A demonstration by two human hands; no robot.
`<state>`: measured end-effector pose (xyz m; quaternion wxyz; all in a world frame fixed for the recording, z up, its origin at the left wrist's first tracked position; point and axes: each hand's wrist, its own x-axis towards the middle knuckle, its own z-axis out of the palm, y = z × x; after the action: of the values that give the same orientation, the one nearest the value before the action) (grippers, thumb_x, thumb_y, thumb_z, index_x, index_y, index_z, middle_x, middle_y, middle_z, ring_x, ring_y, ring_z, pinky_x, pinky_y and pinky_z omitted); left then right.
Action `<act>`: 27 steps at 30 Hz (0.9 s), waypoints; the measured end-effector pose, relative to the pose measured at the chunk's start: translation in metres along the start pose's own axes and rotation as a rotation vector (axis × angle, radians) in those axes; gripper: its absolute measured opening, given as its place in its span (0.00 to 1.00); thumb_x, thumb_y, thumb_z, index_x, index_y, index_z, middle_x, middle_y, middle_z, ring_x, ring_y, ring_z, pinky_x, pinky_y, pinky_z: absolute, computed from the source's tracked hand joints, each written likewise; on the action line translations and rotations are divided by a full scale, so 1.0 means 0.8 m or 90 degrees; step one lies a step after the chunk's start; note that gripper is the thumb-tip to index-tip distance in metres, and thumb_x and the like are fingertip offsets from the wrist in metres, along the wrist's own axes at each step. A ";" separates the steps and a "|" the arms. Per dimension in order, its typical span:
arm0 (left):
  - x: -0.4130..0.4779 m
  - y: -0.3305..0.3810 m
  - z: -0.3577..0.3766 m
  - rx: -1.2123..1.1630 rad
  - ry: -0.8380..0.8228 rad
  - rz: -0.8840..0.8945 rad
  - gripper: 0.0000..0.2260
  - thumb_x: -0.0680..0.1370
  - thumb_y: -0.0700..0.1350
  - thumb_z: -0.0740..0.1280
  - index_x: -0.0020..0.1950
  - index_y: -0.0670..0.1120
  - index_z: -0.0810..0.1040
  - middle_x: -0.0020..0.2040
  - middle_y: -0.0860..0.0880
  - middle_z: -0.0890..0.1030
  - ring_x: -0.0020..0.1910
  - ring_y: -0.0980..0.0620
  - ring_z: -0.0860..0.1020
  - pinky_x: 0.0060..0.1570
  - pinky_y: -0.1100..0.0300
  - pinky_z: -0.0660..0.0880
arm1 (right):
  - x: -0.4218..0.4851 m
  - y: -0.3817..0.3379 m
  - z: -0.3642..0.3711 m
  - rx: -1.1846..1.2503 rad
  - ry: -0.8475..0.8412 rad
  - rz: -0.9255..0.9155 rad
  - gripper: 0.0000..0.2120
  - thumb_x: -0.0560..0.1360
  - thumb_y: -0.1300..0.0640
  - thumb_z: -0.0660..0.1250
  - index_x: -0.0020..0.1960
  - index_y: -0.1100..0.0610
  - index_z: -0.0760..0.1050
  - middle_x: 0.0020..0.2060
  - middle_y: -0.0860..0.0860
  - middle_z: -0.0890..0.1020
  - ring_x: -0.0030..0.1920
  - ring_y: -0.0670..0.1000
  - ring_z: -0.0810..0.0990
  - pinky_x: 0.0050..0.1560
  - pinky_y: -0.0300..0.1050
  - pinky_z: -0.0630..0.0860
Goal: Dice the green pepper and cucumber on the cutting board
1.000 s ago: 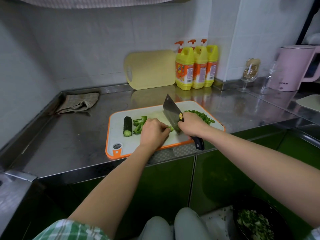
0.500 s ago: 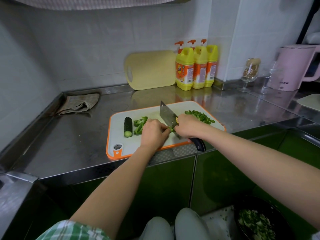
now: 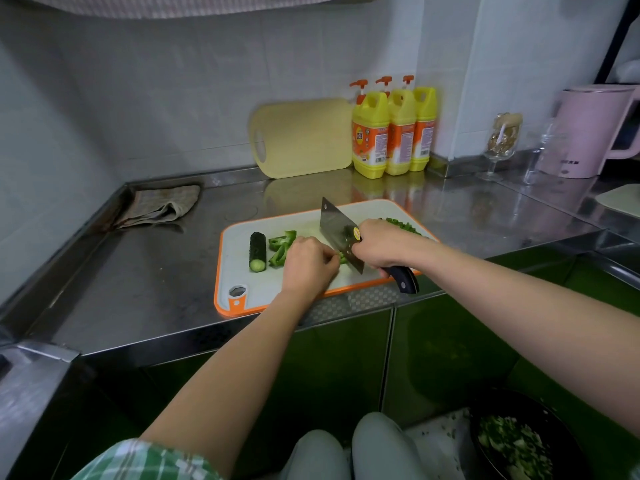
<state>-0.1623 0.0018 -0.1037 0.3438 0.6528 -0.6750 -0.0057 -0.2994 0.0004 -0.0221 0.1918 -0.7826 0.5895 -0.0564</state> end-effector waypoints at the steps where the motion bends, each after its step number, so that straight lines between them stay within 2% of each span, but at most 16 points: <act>1: 0.000 0.000 0.000 -0.001 0.002 -0.001 0.07 0.74 0.43 0.69 0.42 0.44 0.87 0.39 0.45 0.83 0.46 0.44 0.75 0.45 0.58 0.68 | 0.001 -0.001 0.004 -0.010 -0.002 0.002 0.08 0.77 0.66 0.56 0.39 0.63 0.68 0.26 0.58 0.76 0.20 0.51 0.74 0.22 0.36 0.69; 6: 0.003 -0.002 0.002 -0.009 -0.002 -0.005 0.06 0.74 0.44 0.70 0.44 0.45 0.87 0.42 0.46 0.84 0.48 0.45 0.75 0.48 0.56 0.70 | 0.019 -0.005 0.021 -0.043 0.031 0.018 0.06 0.76 0.65 0.59 0.47 0.65 0.75 0.31 0.57 0.79 0.26 0.52 0.76 0.25 0.40 0.71; 8: 0.003 -0.004 0.002 -0.008 0.003 -0.008 0.07 0.75 0.45 0.71 0.48 0.46 0.87 0.45 0.47 0.85 0.51 0.46 0.75 0.50 0.57 0.69 | 0.025 -0.002 0.029 -0.039 0.092 0.006 0.05 0.78 0.62 0.58 0.48 0.62 0.72 0.33 0.56 0.77 0.27 0.52 0.76 0.26 0.41 0.70; 11: 0.003 -0.005 0.002 -0.010 0.000 -0.018 0.07 0.75 0.46 0.71 0.49 0.47 0.87 0.46 0.49 0.85 0.51 0.48 0.76 0.51 0.58 0.70 | 0.027 0.007 0.033 0.039 0.156 -0.016 0.05 0.80 0.59 0.56 0.49 0.60 0.68 0.39 0.56 0.76 0.29 0.54 0.78 0.30 0.46 0.77; 13: 0.004 -0.005 0.001 -0.026 0.002 -0.024 0.05 0.74 0.46 0.72 0.47 0.47 0.87 0.44 0.49 0.85 0.49 0.48 0.78 0.51 0.57 0.74 | 0.024 0.012 0.025 0.086 0.136 -0.017 0.05 0.80 0.60 0.56 0.47 0.60 0.68 0.36 0.55 0.75 0.24 0.52 0.77 0.23 0.41 0.72; 15: 0.004 -0.004 0.000 -0.040 0.005 -0.029 0.04 0.73 0.45 0.72 0.44 0.48 0.87 0.42 0.50 0.85 0.46 0.48 0.79 0.50 0.54 0.76 | 0.017 0.014 0.010 0.099 0.090 -0.016 0.05 0.79 0.61 0.56 0.45 0.61 0.67 0.32 0.57 0.76 0.22 0.52 0.76 0.22 0.37 0.69; 20: 0.003 -0.001 -0.002 -0.055 0.018 -0.031 0.04 0.73 0.45 0.73 0.43 0.46 0.87 0.40 0.49 0.85 0.43 0.50 0.80 0.50 0.55 0.76 | 0.003 0.008 -0.007 0.054 0.008 -0.011 0.06 0.77 0.64 0.55 0.42 0.62 0.69 0.34 0.61 0.78 0.22 0.52 0.75 0.21 0.34 0.68; 24: 0.003 0.001 -0.003 -0.054 0.021 -0.028 0.04 0.73 0.43 0.73 0.43 0.44 0.87 0.40 0.48 0.86 0.40 0.52 0.79 0.48 0.58 0.75 | 0.003 0.004 0.001 0.037 0.007 -0.012 0.07 0.76 0.65 0.55 0.40 0.62 0.68 0.28 0.57 0.76 0.19 0.50 0.74 0.21 0.35 0.68; 27: 0.005 -0.001 -0.002 -0.060 0.023 -0.028 0.04 0.73 0.42 0.73 0.44 0.44 0.87 0.41 0.48 0.86 0.37 0.56 0.76 0.45 0.62 0.73 | 0.008 0.000 0.005 0.044 0.003 -0.009 0.08 0.77 0.66 0.55 0.39 0.61 0.66 0.29 0.59 0.75 0.18 0.51 0.74 0.20 0.35 0.68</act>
<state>-0.1602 -0.0009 -0.1010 0.3861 0.6508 -0.6529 -0.0332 -0.2963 -0.0045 -0.0268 0.2167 -0.7796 0.5821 -0.0802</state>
